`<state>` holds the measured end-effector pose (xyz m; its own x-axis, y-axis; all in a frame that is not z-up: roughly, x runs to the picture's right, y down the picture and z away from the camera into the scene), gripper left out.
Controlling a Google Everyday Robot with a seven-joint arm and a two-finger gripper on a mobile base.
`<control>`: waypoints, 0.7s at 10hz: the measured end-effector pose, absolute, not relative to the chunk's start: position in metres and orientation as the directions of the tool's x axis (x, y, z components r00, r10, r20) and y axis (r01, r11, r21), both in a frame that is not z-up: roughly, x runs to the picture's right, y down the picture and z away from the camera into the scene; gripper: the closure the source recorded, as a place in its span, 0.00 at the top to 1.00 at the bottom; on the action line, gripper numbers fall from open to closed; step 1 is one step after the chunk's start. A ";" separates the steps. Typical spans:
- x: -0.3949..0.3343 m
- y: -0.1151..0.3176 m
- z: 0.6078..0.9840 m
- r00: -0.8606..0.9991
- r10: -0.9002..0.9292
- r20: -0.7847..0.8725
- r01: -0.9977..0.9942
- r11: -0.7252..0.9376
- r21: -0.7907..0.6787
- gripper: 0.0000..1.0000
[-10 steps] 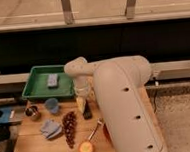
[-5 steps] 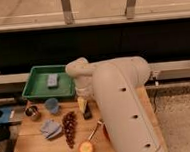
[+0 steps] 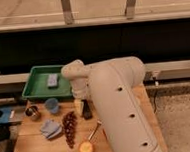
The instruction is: Place eraser in plastic cup
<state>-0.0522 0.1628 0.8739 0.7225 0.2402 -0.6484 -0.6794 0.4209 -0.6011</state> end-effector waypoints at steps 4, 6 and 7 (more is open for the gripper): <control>-0.057 0.165 0.873 0.728 0.238 -0.643 -0.673 0.424 -0.606 0.73; -0.058 0.165 0.873 0.728 0.238 -0.642 -0.673 0.424 -0.606 0.66; -0.058 0.165 0.873 0.729 0.238 -0.642 -0.673 0.424 -0.606 0.57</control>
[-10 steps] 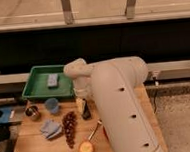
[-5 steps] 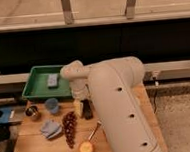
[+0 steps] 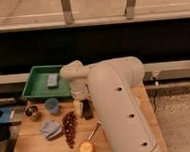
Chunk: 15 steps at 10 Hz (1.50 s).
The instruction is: Place eraser in plastic cup
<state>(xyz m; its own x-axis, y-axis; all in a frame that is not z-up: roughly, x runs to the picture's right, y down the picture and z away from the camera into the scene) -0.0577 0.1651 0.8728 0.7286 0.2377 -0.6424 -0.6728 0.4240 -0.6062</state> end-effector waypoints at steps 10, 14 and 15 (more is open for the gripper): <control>-0.041 0.145 0.844 0.719 0.369 -0.589 -0.694 0.406 -0.594 0.13; -0.022 0.115 0.802 0.710 0.547 -0.443 -0.691 0.420 -0.588 0.13; -0.017 0.106 0.795 0.705 0.582 -0.406 -0.691 0.431 -0.581 0.13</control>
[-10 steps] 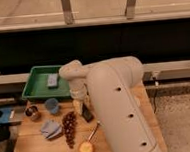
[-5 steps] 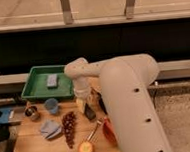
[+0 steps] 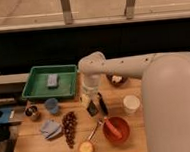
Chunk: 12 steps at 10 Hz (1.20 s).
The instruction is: Place eraser in plastic cup
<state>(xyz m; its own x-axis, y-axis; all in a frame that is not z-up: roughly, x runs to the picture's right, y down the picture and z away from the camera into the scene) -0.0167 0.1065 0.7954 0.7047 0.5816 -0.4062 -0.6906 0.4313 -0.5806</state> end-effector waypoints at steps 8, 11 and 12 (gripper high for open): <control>-0.022 0.015 0.759 0.721 0.643 -0.258 -0.668 0.548 -0.503 0.13; -0.032 -0.025 0.745 0.736 0.654 -0.176 -0.644 0.594 -0.483 0.13; -0.044 -0.035 0.742 0.736 0.663 -0.136 -0.634 0.604 -0.483 0.13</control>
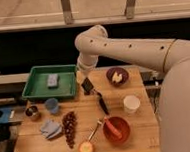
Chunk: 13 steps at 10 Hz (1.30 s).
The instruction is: Place eraser in plastic cup
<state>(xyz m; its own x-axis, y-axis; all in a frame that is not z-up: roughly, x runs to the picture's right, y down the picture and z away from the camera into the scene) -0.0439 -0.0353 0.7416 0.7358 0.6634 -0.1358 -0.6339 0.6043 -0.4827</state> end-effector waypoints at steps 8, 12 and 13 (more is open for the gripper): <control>-0.093 -0.059 0.737 0.757 0.654 -0.015 -0.567 0.643 -0.515 0.13; -0.078 -0.049 0.735 0.736 0.677 0.004 -0.578 0.632 -0.517 0.13; -0.081 -0.048 0.734 0.743 0.669 0.015 -0.566 0.640 -0.520 0.13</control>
